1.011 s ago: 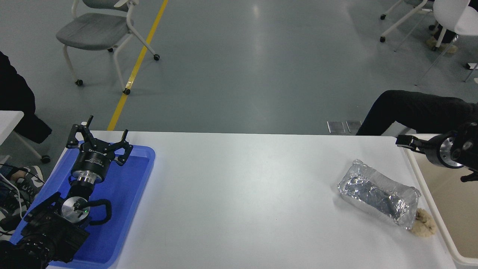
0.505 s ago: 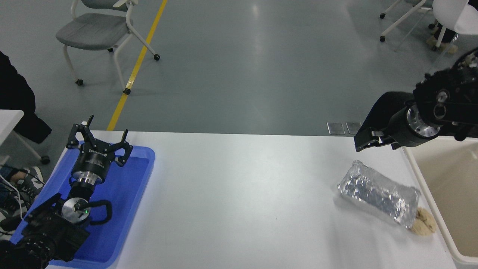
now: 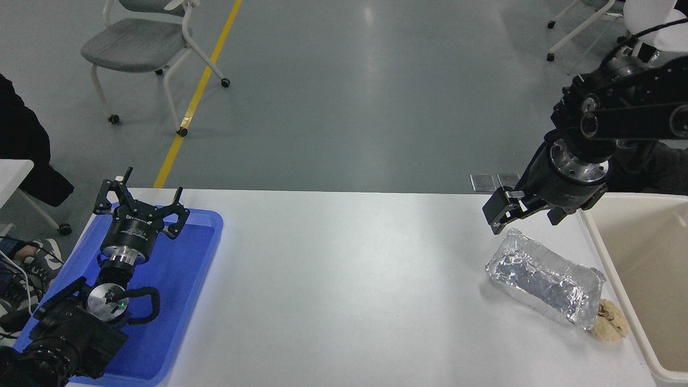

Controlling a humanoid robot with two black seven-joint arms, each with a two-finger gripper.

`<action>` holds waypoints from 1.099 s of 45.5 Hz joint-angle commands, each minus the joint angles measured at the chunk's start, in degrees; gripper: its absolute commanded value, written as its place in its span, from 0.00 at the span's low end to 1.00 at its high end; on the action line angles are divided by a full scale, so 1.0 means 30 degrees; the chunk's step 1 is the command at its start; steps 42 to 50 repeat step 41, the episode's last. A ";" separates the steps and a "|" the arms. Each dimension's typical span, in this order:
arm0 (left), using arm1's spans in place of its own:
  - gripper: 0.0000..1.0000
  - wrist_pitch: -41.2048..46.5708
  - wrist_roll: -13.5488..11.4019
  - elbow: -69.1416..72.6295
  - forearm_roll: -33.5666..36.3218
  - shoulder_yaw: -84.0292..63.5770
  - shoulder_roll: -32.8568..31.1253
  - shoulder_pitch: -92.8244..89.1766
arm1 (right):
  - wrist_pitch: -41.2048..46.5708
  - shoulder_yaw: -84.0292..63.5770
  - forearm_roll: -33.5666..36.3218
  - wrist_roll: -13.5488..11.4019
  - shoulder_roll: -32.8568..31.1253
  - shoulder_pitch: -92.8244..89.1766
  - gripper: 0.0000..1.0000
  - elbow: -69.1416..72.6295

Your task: Pick up paper cup place in dustbin

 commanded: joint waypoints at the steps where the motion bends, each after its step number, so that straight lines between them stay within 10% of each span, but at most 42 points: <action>1: 1.00 0.0000 0.0002 0.0015 0.0001 0.0015 0.0005 0.0006 | 0.0452 -0.1043 0.2718 -0.0013 0.3144 0.0941 1.00 -0.0024; 50: 1.00 0.0000 0.0002 0.0015 0.0001 0.0015 0.0005 0.0006 | 0.1419 -0.1571 0.3629 -0.0013 0.1830 0.3372 1.00 0.1440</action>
